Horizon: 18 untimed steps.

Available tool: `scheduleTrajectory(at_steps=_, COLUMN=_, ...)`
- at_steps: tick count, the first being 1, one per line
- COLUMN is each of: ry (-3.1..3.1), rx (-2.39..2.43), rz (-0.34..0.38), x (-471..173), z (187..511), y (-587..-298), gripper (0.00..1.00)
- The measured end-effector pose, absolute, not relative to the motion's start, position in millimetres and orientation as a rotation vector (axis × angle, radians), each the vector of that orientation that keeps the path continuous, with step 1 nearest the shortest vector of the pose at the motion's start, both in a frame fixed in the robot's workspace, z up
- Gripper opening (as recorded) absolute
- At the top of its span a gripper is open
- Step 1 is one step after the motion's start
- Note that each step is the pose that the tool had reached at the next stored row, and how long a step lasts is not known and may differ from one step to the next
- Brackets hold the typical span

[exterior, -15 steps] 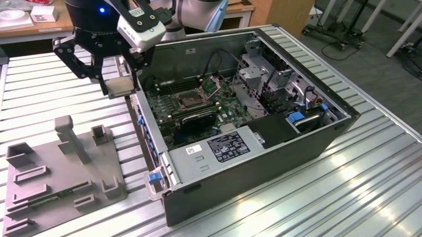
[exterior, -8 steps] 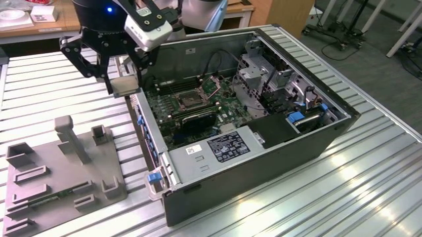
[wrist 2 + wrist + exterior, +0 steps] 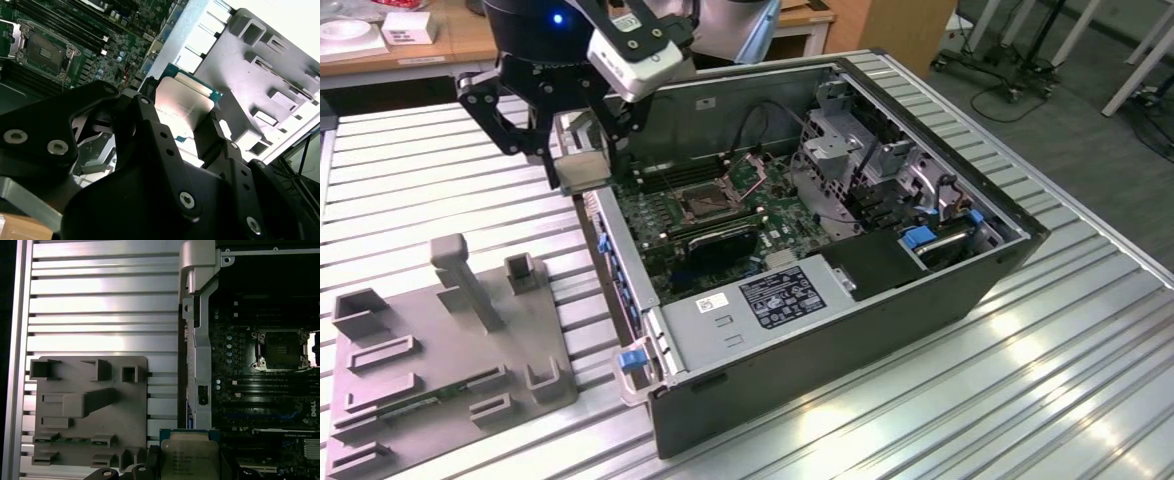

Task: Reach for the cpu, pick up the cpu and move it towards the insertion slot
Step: 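Pick up the cpu and move it towards the insertion slot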

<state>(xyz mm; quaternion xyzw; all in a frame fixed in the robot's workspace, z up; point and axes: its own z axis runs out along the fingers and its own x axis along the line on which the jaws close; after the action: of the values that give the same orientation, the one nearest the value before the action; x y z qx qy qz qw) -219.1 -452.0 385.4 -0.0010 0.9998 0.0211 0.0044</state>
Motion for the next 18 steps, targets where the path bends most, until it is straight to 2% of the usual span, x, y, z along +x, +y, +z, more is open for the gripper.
scheduleTrajectory(at_steps=18, ry=3.132, rx=-0.003, rz=0.066, x=-203.6, z=385.1, y=-452.0, gripper=0.55)
